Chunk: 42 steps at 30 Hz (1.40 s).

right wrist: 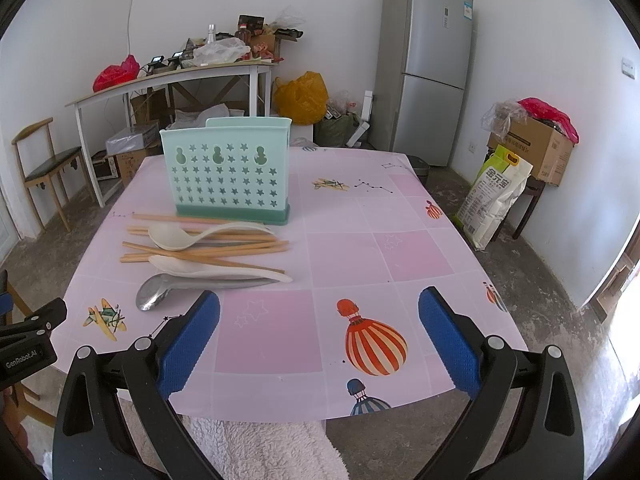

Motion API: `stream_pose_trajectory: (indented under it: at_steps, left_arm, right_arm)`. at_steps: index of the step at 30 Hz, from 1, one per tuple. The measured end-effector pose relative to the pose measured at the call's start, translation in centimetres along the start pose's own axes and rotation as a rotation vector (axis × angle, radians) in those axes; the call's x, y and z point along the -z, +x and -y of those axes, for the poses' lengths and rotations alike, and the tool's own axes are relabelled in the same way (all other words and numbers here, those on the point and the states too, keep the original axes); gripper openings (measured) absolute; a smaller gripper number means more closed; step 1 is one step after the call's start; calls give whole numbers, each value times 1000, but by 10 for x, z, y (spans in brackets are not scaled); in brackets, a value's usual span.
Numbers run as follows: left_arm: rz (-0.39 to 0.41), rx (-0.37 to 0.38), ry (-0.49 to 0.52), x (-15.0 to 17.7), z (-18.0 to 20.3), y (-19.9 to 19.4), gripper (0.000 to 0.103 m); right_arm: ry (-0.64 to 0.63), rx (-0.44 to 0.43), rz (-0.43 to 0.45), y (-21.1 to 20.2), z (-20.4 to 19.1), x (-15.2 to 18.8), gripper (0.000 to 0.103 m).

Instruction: Organize utensils

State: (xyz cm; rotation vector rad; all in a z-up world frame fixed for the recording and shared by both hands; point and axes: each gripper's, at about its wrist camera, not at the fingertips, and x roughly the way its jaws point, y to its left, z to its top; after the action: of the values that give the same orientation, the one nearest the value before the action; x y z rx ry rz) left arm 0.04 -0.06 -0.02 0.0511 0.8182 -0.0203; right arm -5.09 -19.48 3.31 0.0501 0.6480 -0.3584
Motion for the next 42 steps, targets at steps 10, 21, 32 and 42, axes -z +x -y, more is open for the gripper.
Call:
stream_pose_trajectory:
  at_steps: [10,21,32,42]
  left_arm:
    - [-1,1,1,0,0,0,95]
    - [-1,0,0,0,0,0,95]
    - [-3,-4,3,2,-1,2,94]
    - [-5,-11,6,5,-4,5,94]
  right_arm:
    - [-2,0,0,-1,0,-1,97]
    - [-4,0,0,-1,-1,-2,97]
    - [-4,0,0,0,-2,-1,97]
    - [-5,1,1,0,-2,-1,97]
